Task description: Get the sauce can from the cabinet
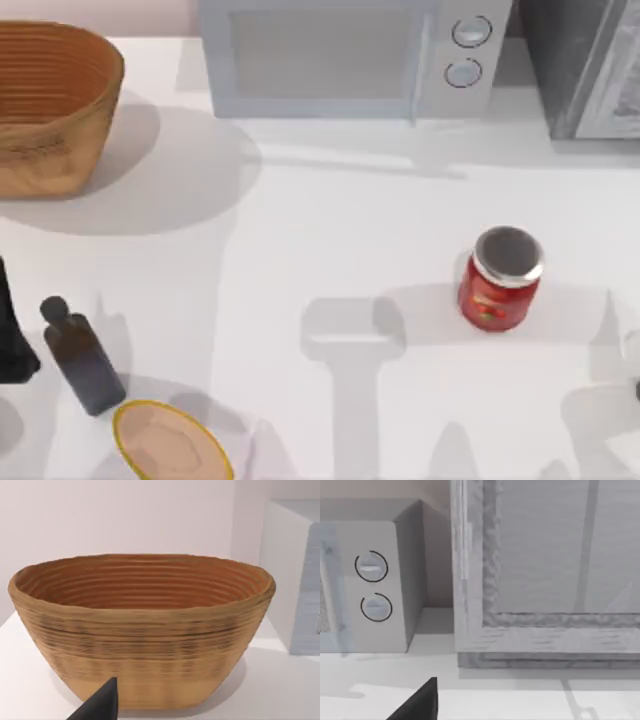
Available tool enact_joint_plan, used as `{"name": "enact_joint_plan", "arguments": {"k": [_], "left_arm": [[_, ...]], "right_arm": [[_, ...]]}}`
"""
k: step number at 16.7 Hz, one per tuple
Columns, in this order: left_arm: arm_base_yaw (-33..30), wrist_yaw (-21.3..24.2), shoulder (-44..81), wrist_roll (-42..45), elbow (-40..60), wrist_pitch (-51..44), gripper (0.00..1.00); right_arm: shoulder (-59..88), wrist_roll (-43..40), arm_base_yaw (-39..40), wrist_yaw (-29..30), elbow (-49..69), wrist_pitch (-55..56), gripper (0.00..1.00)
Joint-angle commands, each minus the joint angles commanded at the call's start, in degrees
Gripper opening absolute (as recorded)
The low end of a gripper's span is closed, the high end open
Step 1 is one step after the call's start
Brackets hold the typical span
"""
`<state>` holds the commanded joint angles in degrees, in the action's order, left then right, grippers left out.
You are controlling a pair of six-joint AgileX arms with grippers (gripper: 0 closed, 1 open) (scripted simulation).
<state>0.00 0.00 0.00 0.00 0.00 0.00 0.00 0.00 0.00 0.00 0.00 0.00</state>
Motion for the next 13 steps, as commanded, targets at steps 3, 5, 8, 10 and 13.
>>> {"name": "enact_joint_plan", "arguments": {"k": [3, 5, 8, 10, 13], "left_arm": [[0.0, 0.0, 0.0, 0.0, 0.0, 0.0, 1.0], [0.0, 0.0, 0.0, 0.0, 0.0, 0.0, 1.0], [0.0, 0.0, 0.0, 0.0, 0.0, 0.0, 1.0], [0.0, 0.0, 0.0, 0.0, 0.0, 0.0, 1.0], [0.0, 0.0, 0.0, 0.0, 0.0, 0.0, 1.0]], "right_arm": [[0.44, 0.02, 0.12, 0.03, 0.6, -0.09, 1.0], [2.83, 0.07, 0.64, 0.27, 3.61, -0.69, 1.0], [10.0, 0.12, 1.86, 1.14, 12.49, -2.81, 1.0], [16.7, 0.12, 2.87, 2.03, 20.71, -4.97, 1.0], [28.52, 0.05, 4.57, 3.63, 35.37, -8.99, 1.0]]}}
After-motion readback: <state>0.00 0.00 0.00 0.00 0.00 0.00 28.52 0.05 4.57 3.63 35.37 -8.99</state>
